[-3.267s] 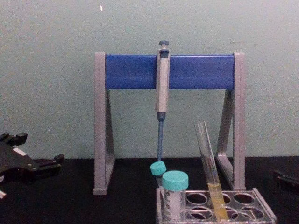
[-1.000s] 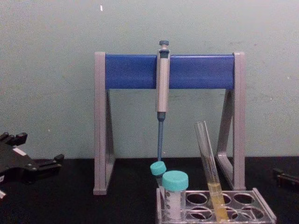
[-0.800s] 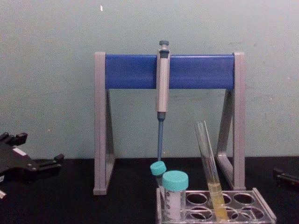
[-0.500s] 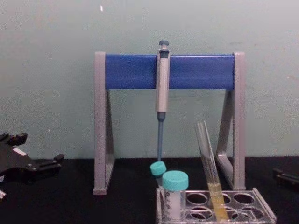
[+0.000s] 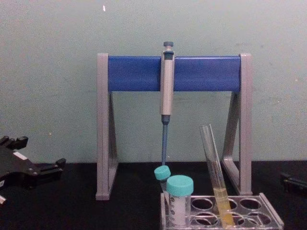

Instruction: Pick up the test tube from the test tube rack, shake it, then place it back into the test tube rack.

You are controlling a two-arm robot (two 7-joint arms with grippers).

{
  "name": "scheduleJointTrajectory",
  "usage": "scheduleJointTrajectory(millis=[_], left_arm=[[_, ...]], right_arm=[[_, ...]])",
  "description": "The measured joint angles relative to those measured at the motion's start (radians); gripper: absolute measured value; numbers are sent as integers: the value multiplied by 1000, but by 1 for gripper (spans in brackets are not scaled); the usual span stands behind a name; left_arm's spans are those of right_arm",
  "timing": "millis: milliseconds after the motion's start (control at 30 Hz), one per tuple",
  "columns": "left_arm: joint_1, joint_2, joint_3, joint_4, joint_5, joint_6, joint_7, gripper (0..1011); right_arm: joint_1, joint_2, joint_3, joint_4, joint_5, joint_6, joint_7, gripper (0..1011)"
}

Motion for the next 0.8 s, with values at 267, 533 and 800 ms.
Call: scheduleJointTrajectory(millis=[267,533,800], left_arm=[[0,0,0,0,0,0,0,1001],[0,0,0,0,0,0,0,1001],[0,0,0,0,0,0,0,1001]], right_arm=[[0,0,0,0,0,0,0,1000],[0,0,0,0,0,0,0,1000],[0,0,0,0,0,0,0,1000]])
